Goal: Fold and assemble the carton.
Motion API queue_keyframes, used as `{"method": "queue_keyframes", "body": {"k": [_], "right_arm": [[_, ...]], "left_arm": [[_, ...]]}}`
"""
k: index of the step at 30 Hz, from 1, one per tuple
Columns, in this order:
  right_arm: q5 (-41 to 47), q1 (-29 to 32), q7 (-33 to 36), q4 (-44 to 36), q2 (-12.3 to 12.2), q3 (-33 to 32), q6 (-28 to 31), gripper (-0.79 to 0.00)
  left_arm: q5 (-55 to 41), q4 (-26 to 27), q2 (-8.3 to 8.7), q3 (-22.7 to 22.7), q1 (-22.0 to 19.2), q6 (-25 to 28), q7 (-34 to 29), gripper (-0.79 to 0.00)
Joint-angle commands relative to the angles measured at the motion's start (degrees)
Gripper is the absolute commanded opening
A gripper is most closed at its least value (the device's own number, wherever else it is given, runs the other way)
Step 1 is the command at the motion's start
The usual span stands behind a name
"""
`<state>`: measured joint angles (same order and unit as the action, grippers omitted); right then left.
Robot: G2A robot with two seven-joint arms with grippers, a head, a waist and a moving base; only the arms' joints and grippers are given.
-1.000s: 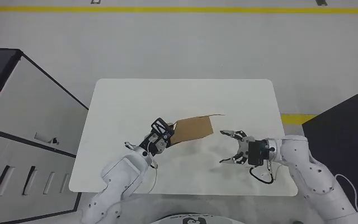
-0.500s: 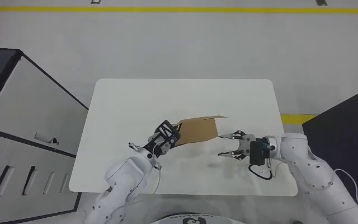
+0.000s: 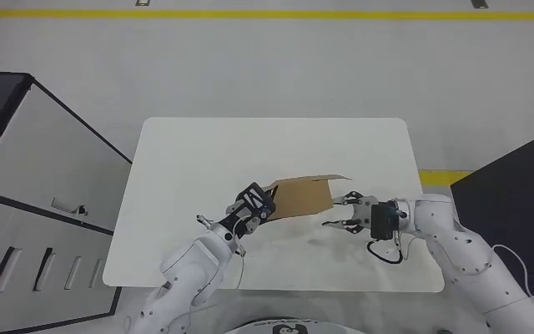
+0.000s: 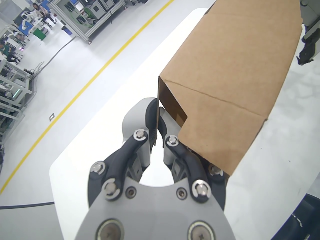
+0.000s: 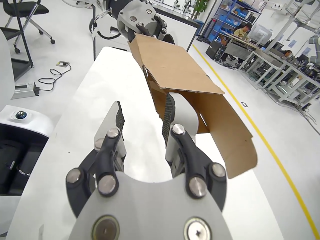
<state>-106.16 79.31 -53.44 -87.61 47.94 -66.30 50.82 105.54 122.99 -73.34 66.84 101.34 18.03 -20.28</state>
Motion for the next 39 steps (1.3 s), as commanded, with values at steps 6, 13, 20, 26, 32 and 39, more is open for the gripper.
{"method": "queue_keyframes", "body": {"k": [6,13,20,26,32,39], "right_arm": [[0.0,-1.4,0.6,0.4,0.1,1.6,-0.3,-0.480],[-0.2,-2.3,1.2,0.4,0.3,2.9,-1.9,-0.560],[-1.0,-3.3,1.3,0.4,0.4,4.3,-3.7,-0.591],[-1.9,-3.9,0.7,0.6,0.5,5.3,-5.4,-0.634],[-1.9,-4.6,0.6,1.0,0.6,6.4,-6.2,-0.610],[-0.4,-5.0,1.1,1.8,0.9,7.1,-7.3,-0.443]], "left_arm": [[0.5,0.4,0.21,-0.7,0.2,-0.1,-0.3,-0.785],[0.0,0.3,0.27,-1.0,0.2,-1.6,-1.3,-0.785],[0.0,-0.1,0.35,-1.6,-0.4,-1.8,-2.0,-0.785],[0.3,-0.6,0.41,-2.2,-1.0,-2.2,-2.2,-0.785],[0.5,-1.0,0.46,-2.7,-1.6,-2.7,-2.3,-0.785],[0.3,-1.2,0.52,-2.8,-1.8,-3.7,-2.2,-0.785]]}}
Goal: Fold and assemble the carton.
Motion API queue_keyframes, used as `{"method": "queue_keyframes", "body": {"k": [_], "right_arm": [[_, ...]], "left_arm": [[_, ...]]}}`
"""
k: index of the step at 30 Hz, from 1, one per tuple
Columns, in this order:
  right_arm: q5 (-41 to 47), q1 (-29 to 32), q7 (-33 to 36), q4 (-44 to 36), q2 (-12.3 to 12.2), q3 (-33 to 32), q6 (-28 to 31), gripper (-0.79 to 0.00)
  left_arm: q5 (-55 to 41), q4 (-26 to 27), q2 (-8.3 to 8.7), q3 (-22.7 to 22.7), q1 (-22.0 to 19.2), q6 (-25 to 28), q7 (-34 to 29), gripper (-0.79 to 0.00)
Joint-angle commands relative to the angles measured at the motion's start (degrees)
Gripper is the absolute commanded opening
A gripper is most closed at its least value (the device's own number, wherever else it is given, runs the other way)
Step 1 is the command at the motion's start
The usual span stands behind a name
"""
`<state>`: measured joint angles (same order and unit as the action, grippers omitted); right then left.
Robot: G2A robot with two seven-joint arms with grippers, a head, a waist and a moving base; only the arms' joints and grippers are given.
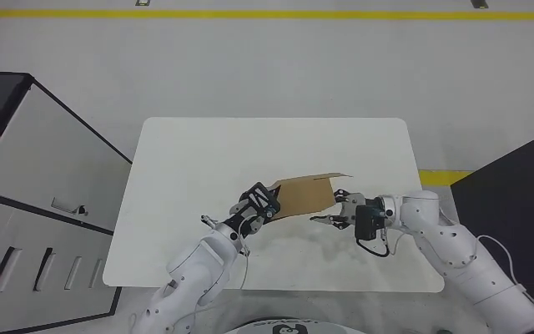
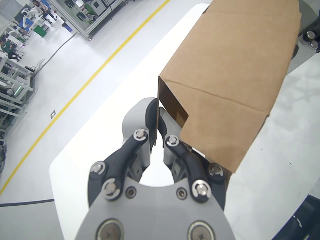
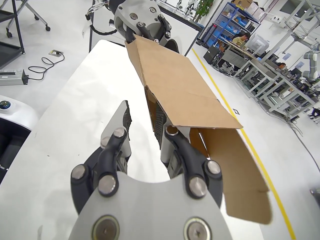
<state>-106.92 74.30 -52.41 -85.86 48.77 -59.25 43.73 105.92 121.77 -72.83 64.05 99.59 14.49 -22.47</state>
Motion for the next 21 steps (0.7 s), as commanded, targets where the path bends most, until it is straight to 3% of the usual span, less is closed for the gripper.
{"method": "queue_keyframes", "body": {"k": [1,15,21], "right_arm": [[0.6,0.0,0.2,0.1,0.1,0.1,-0.5,-0.434],[0.9,-0.4,0.5,0.6,0.2,1.5,-1.1,-0.560],[0.9,-0.6,0.5,0.5,0.3,1.9,-1.7,-0.570]], "left_arm": [[-0.1,-0.1,0.03,0.0,0.0,-0.2,0.0,-0.785],[-0.2,-0.1,0.24,-0.3,-0.2,-0.6,0.1,-0.785],[-0.2,-0.4,0.34,-0.7,-0.2,-0.6,0.2,-0.785]]}}
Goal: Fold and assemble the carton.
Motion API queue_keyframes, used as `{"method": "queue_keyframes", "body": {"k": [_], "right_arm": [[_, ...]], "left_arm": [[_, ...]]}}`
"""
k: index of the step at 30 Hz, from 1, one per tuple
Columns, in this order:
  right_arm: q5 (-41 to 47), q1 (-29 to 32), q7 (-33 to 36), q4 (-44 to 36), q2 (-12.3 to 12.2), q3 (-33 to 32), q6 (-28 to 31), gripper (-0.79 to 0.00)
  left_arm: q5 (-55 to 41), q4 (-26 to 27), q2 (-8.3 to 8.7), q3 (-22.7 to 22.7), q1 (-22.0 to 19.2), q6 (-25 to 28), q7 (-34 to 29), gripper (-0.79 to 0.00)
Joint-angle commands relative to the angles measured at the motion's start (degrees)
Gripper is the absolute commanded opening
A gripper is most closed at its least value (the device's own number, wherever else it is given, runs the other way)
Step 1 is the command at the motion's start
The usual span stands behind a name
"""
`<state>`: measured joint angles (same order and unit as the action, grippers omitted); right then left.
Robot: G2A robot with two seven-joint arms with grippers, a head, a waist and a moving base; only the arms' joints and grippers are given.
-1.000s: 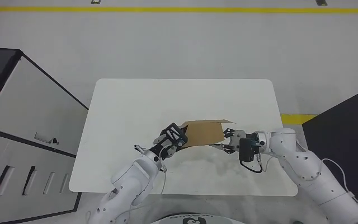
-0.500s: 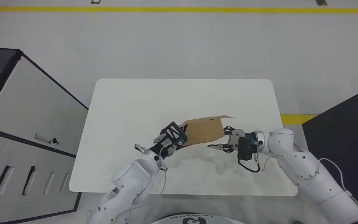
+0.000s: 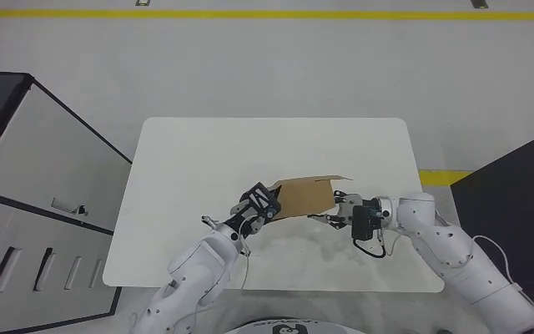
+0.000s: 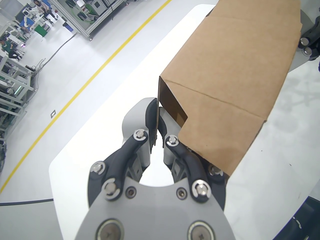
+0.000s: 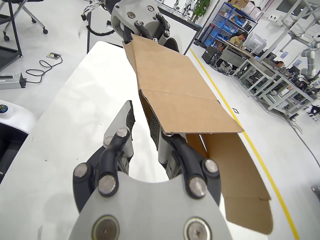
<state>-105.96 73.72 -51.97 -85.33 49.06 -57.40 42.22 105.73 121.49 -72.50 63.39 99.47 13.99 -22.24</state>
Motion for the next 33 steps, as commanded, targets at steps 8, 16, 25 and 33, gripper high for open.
{"method": "queue_keyframes", "body": {"k": [8,16,25,33], "right_arm": [[-0.1,-0.5,0.7,0.0,0.1,0.8,-0.5,-0.776],[0.1,-0.7,0.3,0.2,0.1,1.0,0.0,-0.785],[-0.4,-0.9,-0.9,0.3,-0.1,1.3,1.2,-0.785],[0.2,-0.7,-2.5,1.0,-0.4,1.5,2.5,-0.785]], "left_arm": [[0.0,-0.2,0.12,-0.4,-0.2,-0.1,-0.1,-0.785],[-0.1,-0.2,0.24,-0.5,-0.2,-0.4,-0.3,-0.785],[-0.3,-0.2,0.38,-0.5,-0.3,-0.3,-0.6,0.000],[-0.5,0.0,0.51,-0.1,-0.3,-0.9,-0.4,0.000]]}}
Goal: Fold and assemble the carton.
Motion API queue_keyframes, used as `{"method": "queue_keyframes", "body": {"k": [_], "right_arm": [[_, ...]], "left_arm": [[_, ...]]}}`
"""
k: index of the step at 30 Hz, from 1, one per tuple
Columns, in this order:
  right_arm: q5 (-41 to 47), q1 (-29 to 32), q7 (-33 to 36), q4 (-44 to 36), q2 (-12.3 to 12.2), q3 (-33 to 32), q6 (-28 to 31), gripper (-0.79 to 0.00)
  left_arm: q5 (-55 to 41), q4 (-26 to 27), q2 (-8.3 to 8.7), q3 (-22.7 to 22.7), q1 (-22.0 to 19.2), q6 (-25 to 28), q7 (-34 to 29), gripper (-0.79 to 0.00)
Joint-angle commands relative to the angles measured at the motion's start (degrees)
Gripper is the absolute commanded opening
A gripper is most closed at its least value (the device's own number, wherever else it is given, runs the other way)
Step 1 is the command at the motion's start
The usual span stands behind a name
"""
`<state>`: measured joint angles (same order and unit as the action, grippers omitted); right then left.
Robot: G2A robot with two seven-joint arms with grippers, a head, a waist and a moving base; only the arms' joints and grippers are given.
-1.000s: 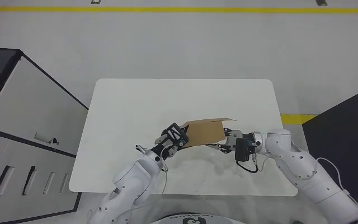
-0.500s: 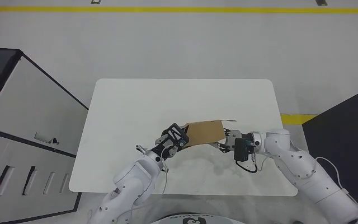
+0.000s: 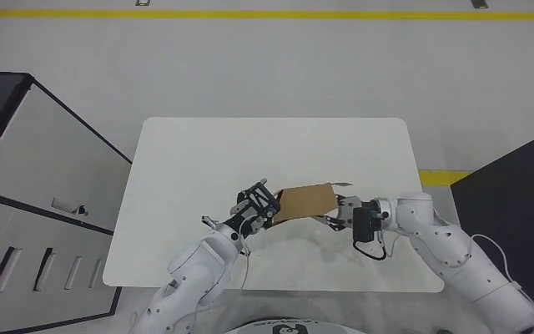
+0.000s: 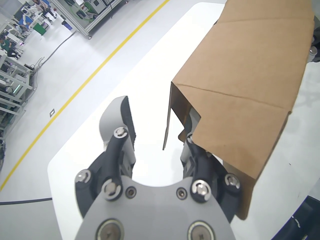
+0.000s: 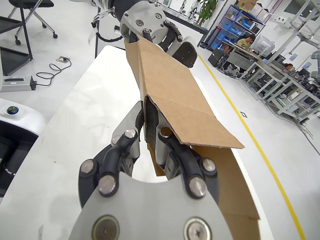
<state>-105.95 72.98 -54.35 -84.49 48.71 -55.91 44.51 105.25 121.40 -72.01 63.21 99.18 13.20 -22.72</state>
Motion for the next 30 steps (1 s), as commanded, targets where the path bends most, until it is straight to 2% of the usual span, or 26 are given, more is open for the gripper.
{"method": "queue_keyframes", "body": {"k": [1,12,17,21,24,30], "right_arm": [[0.4,0.0,-0.4,0.3,0.0,0.1,0.6,-0.785],[7.6,0.5,-1.0,3.8,-0.2,-0.1,4.5,-0.785],[19.0,1.1,2.4,4.9,-0.8,-0.1,7.8,-0.785],[28.5,1.3,7.3,6.0,-1.6,-0.8,12.7,-0.785],[33.6,1.7,8.1,7.1,-2.3,0.0,13.5,-0.785],[34.5,1.6,8.1,7.5,-2.5,0.1,13.5,-0.785]], "left_arm": [[0.0,0.1,0.04,0.2,0.1,-0.3,0.1,0.000],[-0.2,2.4,0.55,3.9,1.7,-1.6,0.5,0.000],[-0.7,3.5,0.78,6.2,2.9,-3.2,2.0,0.000],[-0.9,4.4,1.01,8.3,4.1,-3.9,2.9,0.000],[-1.2,5.0,1.15,9.7,5.1,-4.4,3.5,0.000],[-1.3,5.4,1.24,10.6,5.5,-4.9,4.6,0.000]]}}
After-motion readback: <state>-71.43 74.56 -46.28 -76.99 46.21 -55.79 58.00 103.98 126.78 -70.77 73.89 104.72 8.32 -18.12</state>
